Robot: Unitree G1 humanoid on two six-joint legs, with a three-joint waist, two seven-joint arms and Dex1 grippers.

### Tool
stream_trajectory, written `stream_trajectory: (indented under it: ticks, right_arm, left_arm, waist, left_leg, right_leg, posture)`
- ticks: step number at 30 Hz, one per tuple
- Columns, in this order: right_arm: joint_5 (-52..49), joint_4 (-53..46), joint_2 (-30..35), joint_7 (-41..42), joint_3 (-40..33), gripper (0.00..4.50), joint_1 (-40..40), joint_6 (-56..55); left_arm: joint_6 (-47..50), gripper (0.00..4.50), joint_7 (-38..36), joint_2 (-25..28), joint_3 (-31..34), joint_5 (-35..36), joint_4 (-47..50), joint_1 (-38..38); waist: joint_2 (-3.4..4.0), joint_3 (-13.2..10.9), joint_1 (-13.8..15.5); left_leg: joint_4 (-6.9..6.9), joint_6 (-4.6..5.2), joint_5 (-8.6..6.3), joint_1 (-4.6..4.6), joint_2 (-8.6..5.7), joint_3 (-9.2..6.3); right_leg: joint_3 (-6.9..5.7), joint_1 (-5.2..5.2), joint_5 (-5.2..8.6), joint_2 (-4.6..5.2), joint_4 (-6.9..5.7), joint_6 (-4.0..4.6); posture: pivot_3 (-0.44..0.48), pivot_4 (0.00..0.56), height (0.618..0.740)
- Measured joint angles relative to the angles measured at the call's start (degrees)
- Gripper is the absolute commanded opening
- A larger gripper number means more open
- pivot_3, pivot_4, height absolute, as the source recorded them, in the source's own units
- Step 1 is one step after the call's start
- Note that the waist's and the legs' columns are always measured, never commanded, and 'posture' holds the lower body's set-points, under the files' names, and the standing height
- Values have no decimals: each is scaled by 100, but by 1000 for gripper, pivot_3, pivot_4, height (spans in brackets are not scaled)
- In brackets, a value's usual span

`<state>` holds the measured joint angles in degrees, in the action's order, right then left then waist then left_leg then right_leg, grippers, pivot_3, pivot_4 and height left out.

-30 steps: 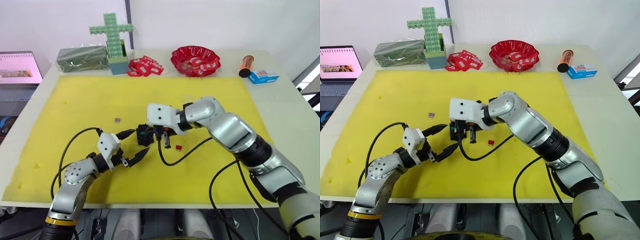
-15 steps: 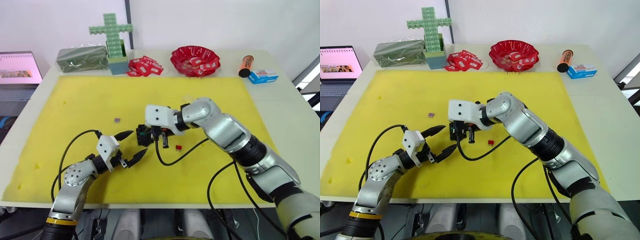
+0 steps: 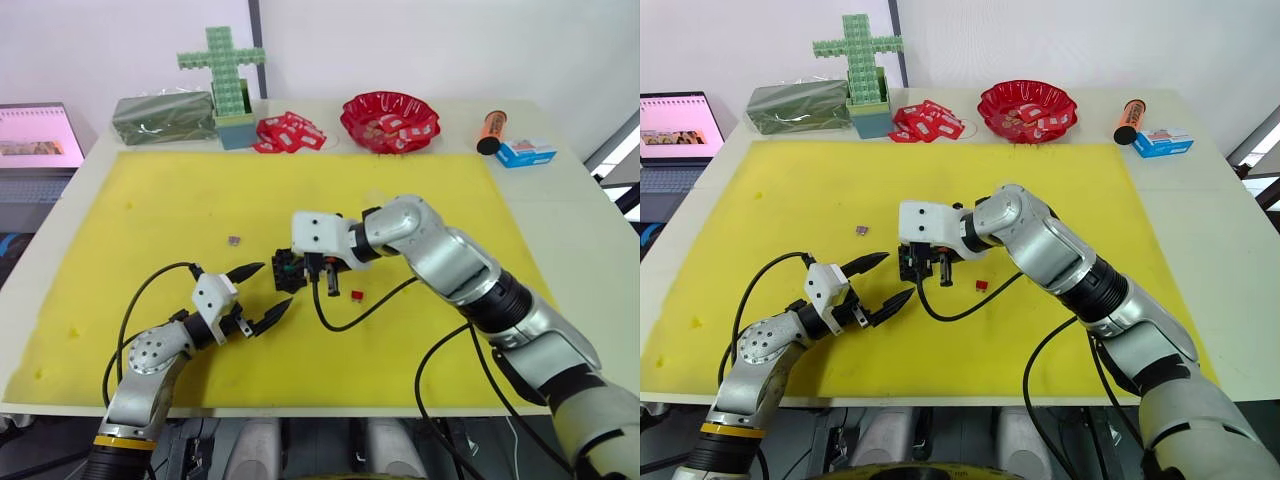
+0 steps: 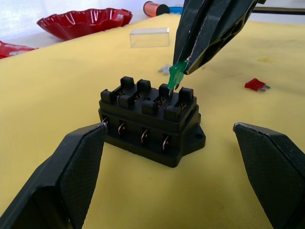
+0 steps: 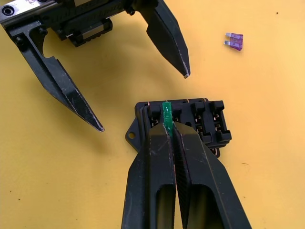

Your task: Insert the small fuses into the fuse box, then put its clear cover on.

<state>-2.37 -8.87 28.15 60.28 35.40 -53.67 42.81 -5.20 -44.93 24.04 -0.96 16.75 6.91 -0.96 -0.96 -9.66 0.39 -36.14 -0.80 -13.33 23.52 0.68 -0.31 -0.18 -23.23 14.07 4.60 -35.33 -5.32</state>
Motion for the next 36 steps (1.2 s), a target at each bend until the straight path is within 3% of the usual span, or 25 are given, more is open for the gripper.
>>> stream_trajectory:
  ticks: [36]
  right_arm:
    - [165,245,-82,238,116,0,32,-200]
  left_arm:
    - [16,4469,47,-60,-61,-106,19,145]
  waist:
    - [0,0,-6]
  left_leg:
    - [0,0,0,0,-2,0]
  right_leg:
    - [-1,0,-1,-1,0,-1]
  posture:
    - [0,150,740]
